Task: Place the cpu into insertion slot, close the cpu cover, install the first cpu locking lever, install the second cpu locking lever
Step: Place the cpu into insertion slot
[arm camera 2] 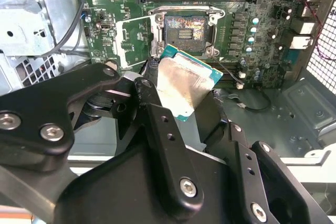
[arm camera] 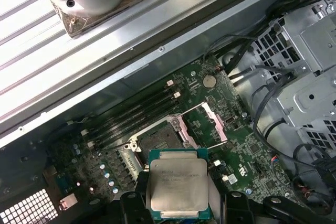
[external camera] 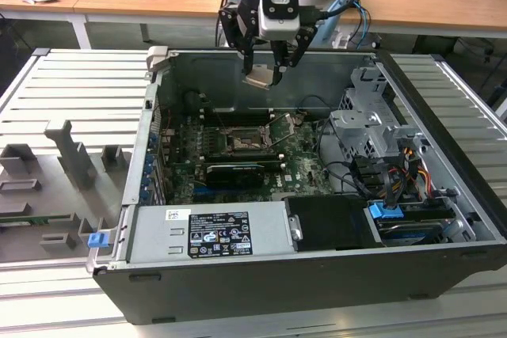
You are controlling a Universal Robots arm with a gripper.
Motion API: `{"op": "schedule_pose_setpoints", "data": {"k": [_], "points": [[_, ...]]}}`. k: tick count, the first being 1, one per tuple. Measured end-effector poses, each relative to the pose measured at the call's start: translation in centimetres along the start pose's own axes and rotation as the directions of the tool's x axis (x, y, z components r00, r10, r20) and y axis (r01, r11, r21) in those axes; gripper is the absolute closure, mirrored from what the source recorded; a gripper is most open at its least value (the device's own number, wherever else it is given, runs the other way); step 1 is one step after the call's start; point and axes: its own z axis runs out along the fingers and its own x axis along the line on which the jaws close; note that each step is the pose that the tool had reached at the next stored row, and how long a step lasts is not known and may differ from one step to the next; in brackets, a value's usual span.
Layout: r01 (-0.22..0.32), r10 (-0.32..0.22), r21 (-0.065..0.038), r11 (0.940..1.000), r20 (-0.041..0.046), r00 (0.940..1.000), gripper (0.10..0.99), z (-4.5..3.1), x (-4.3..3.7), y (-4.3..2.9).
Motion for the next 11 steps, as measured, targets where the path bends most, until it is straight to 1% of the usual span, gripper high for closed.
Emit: {"op": "schedule_pose_setpoints", "data": {"k": [11], "points": [[-0.019,0.019,0.000,0.9998,0.0017,0.9998,0.561,0.18,0.00,-0.01]]}}
